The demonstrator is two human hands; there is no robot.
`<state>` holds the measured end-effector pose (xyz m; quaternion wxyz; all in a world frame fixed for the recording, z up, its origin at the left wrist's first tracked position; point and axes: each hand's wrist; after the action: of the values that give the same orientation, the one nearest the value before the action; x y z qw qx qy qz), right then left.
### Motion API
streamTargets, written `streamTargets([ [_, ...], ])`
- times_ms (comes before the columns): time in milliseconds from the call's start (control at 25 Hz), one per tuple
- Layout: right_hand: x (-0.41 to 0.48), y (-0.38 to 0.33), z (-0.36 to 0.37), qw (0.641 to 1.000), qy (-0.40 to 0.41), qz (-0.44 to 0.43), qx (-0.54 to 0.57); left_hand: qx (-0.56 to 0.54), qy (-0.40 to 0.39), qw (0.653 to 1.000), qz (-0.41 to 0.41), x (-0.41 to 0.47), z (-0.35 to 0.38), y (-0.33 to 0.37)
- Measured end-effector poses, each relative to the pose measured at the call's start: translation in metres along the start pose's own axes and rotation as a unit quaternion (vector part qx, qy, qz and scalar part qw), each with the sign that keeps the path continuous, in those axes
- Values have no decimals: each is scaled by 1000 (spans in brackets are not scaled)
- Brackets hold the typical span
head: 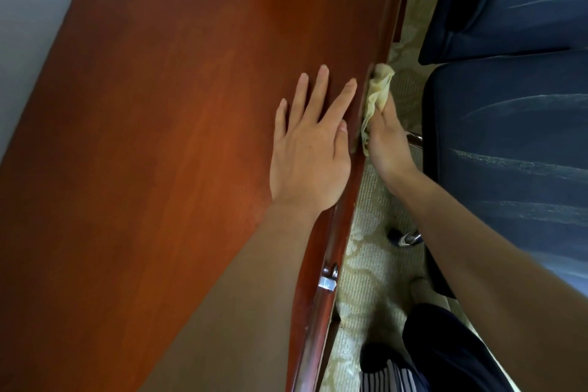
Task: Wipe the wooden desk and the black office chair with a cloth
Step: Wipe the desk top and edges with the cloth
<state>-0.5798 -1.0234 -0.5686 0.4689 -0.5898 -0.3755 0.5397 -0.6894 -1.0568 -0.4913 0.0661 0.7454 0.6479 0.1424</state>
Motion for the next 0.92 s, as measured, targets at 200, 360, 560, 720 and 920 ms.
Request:
streamTargets([
  [200, -60, 45, -1, 997, -17, 72, -27, 3, 1, 1000, 1, 0, -2, -1],
  [360, -134, 80, 2, 989, -60, 134, -14, 6, 0, 1000, 0, -1, -1, 0],
  [560, -190, 100, 0, 976, -108, 190, 11, 10, 4, 1000, 5, -1, 0, -1],
  [720, -184, 92, 1, 976, -109, 189, 4, 13, 8, 1000, 12, -3, 1, 0],
  [920, -121, 64, 5, 988, -59, 142, 7, 12, 7, 1000, 12, -3, 1, -1],
])
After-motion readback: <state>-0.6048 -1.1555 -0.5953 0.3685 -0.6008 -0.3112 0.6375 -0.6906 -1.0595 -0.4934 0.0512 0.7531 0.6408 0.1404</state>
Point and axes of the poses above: each hand's wrist, its own x-axis towards the middle knuckle, its own z-axis out of the palm, y = z × x, and after that the axes turned 6 degrees about y, right-handed
